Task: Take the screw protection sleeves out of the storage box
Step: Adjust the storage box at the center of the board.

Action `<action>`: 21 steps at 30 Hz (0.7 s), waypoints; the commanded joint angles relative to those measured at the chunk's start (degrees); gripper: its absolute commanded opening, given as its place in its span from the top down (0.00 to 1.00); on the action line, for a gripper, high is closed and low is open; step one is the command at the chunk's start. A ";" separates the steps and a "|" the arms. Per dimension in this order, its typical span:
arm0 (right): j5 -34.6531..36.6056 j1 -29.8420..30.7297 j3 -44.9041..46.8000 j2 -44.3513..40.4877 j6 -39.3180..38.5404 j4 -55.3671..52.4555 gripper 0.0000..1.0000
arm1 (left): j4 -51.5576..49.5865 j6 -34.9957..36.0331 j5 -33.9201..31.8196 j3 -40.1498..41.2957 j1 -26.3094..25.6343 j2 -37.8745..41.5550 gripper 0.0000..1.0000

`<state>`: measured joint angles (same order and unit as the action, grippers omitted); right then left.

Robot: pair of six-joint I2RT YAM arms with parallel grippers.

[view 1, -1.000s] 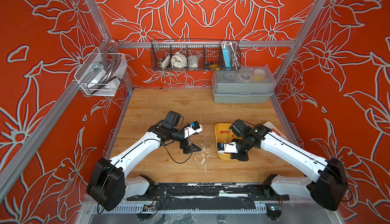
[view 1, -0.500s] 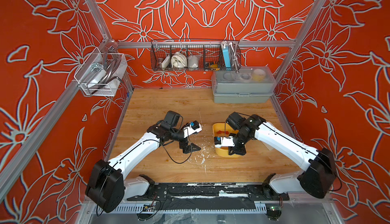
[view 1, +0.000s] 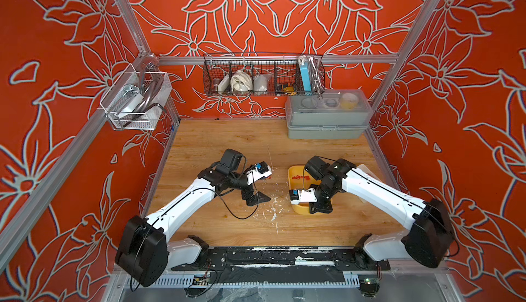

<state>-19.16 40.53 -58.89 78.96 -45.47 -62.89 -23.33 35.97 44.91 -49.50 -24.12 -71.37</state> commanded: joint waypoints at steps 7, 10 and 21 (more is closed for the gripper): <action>3.07 1.35 10.20 0.24 -5.03 14.45 0.97 | 1.10 -1.25 -0.17 -1.17 0.79 0.62 0.02; 2.89 1.90 11.48 1.48 -4.77 16.57 0.95 | 1.01 -1.32 -0.18 -1.32 0.83 0.49 0.02; 3.58 1.98 7.27 -2.42 -2.84 10.11 0.66 | 1.36 -1.34 0.18 -1.04 0.83 0.53 0.02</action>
<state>-15.07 42.19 -48.97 79.13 -48.82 -48.31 -22.55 34.70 44.62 -49.50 -23.57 -71.37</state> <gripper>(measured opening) 0.332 0.984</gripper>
